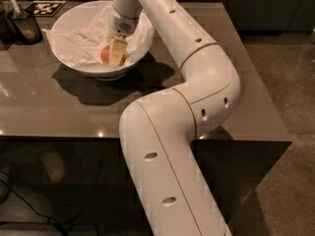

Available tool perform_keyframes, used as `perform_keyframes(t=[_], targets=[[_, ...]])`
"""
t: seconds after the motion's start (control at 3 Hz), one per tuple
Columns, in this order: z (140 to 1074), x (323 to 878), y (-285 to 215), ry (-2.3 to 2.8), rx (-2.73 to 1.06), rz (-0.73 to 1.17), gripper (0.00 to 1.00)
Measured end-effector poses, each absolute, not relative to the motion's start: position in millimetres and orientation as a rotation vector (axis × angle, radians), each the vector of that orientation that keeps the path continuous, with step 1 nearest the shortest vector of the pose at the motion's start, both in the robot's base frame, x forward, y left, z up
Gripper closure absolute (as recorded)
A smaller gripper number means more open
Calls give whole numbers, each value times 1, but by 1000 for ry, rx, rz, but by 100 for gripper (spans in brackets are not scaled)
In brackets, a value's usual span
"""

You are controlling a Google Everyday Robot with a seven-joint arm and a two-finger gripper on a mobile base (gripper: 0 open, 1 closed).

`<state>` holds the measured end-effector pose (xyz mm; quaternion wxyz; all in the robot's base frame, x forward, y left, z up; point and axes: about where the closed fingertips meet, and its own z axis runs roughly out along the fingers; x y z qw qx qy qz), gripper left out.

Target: Pick apple from white bowl

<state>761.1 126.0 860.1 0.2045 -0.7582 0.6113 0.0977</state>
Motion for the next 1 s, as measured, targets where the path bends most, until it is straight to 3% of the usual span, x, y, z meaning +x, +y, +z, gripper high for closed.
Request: perform_keyframes(t=[0.67, 1.0], targets=[[850, 761, 120, 1712, -2110, 298, 32], [850, 761, 120, 1712, -2110, 298, 51]])
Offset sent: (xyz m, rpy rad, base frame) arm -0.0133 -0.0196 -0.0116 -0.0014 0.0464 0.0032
